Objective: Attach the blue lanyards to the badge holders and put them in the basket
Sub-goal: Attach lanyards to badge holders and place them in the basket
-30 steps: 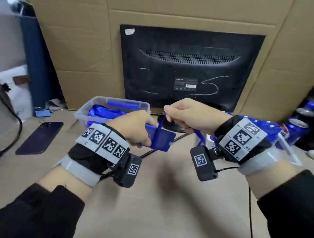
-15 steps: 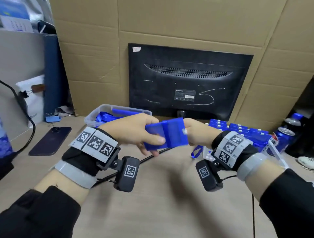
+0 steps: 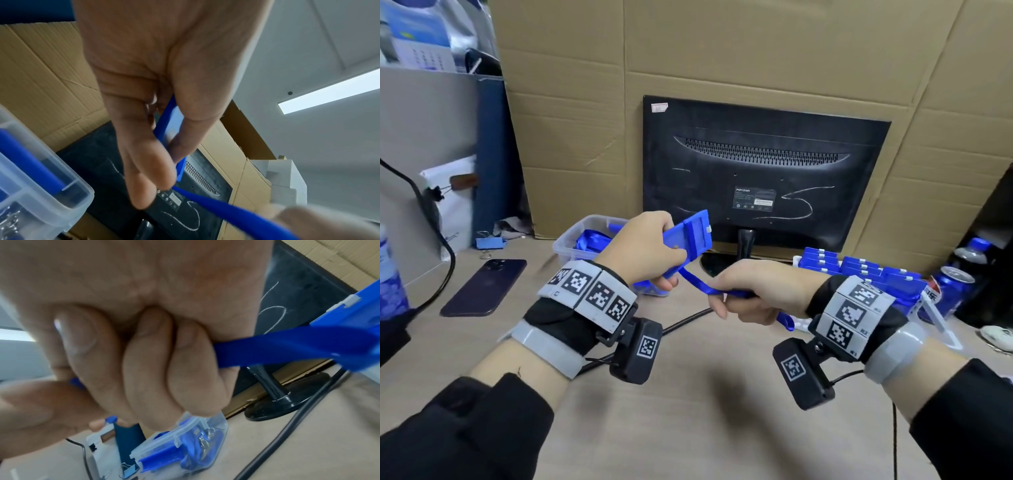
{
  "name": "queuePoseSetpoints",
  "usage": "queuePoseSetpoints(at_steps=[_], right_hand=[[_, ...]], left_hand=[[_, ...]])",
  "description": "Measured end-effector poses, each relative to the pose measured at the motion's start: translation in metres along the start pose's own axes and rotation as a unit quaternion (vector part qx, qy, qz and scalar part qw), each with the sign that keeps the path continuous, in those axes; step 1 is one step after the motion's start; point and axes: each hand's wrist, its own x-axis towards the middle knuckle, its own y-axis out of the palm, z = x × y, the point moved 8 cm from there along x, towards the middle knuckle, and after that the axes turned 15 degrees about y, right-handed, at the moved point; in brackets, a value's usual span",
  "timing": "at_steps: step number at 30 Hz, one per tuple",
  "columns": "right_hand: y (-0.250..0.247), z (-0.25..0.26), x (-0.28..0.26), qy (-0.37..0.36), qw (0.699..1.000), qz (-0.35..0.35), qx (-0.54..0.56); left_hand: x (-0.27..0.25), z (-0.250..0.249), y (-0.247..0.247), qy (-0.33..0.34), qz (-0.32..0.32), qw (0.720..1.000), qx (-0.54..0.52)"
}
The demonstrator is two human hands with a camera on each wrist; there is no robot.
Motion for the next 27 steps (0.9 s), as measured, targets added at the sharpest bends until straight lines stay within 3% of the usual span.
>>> queuePoseSetpoints(at_steps=[2,7,13,19,24,27], right_hand=[[-0.003,0.007,-0.004,-0.029,0.999,-0.012,0.02],[-0.032,0.024,-0.011,-0.104,0.985,-0.12,0.068],[-0.057,0.014,-0.005,-0.068,0.972,-0.197,0.109],[-0.069,-0.022,0.006,0.039,0.965,-0.232,0.12],[-0.06,-0.035,0.014,0.042,0.977,-0.2,0.061],[-0.052,-0.038,0.012,0.011,0.984,-0.176,0.037]], left_hand=[[0.001,0.001,0.002,0.008,0.011,0.999,0.029],[-0.002,0.004,0.014,0.012,0.095,0.992,0.08],[-0.012,-0.01,0.037,0.046,0.221,0.973,0.039],[-0.021,-0.02,0.05,0.046,0.289,0.956,-0.037],[-0.027,-0.031,0.055,0.045,0.306,0.944,-0.115],[-0.027,-0.043,0.053,0.054,0.274,0.937,-0.21]])
